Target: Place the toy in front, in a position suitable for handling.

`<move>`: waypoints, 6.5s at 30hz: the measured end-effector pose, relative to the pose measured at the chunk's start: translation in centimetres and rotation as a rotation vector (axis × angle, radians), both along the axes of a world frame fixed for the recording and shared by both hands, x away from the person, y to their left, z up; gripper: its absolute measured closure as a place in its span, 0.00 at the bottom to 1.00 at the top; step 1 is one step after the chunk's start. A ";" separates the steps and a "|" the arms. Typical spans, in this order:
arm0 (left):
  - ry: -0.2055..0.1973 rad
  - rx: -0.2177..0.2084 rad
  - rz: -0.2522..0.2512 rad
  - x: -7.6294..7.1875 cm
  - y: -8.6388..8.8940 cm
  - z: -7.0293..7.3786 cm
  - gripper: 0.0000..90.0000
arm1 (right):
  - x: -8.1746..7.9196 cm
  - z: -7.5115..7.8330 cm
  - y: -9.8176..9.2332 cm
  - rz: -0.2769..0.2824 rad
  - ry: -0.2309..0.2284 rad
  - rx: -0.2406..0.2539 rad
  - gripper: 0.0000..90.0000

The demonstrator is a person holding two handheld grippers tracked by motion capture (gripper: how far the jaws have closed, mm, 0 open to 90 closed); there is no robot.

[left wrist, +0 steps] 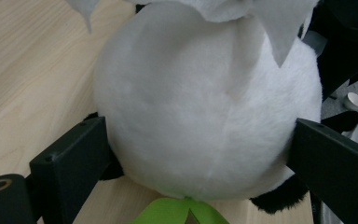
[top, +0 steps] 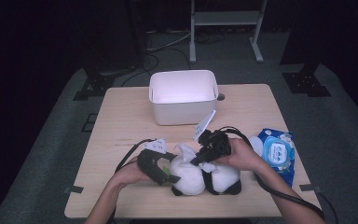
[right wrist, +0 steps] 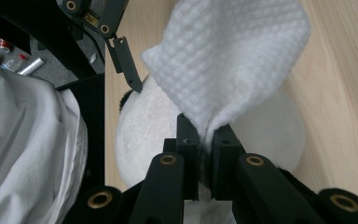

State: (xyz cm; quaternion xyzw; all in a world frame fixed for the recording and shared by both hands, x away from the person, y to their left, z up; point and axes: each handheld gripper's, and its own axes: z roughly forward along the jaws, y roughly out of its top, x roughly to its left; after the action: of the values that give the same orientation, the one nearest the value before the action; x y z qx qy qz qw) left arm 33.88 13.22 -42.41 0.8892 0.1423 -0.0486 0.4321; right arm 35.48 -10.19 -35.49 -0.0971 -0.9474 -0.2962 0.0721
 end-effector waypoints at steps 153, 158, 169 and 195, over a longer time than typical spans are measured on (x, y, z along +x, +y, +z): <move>-0.017 -0.017 -0.005 -0.7 0.5 0.6 0.06 | -2.8 -0.6 -9.4 -0.190 -0.018 0.053 0.92; -0.016 -0.014 0.000 -0.4 -0.2 0.7 0.06 | -3.3 -0.8 -8.9 -0.164 -0.035 0.041 0.93; 0.042 0.013 0.013 1.4 -2.2 1.6 0.06 | -4.4 -1.0 -8.1 -0.117 -0.071 0.016 0.94; 0.007 0.021 0.065 2.4 -0.3 1.6 0.42 | -1.1 -0.4 -6.6 -0.124 -0.046 0.081 0.94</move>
State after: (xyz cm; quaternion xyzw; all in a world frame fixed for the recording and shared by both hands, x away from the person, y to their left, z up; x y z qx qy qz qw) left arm 36.24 12.87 -40.79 0.8884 0.1729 -0.0361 0.4237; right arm 34.41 -16.75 -35.87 -0.1458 -0.9282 -0.3403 0.0356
